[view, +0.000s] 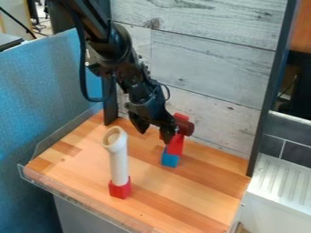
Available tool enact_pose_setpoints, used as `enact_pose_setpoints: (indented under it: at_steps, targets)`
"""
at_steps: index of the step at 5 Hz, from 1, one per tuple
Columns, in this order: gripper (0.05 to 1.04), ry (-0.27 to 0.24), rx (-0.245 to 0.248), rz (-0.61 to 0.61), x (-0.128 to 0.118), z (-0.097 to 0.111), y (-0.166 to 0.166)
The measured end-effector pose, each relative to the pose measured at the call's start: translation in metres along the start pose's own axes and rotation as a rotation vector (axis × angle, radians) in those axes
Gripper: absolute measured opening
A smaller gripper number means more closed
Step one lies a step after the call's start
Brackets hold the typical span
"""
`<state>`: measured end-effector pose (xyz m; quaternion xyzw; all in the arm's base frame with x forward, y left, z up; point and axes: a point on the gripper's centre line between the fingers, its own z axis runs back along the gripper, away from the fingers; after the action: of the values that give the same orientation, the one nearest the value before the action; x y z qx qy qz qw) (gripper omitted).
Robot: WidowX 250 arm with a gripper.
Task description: Move red arch with brown cylinder to the middle of the table
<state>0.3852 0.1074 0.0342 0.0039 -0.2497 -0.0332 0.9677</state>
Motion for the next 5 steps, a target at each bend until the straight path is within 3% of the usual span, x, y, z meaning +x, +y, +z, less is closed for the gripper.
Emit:
enact_pose_setpoints:
  at_steps: [5]
  targets:
    - [1.0,0.004,0.011,-0.031,0.003,-0.02,-0.013]
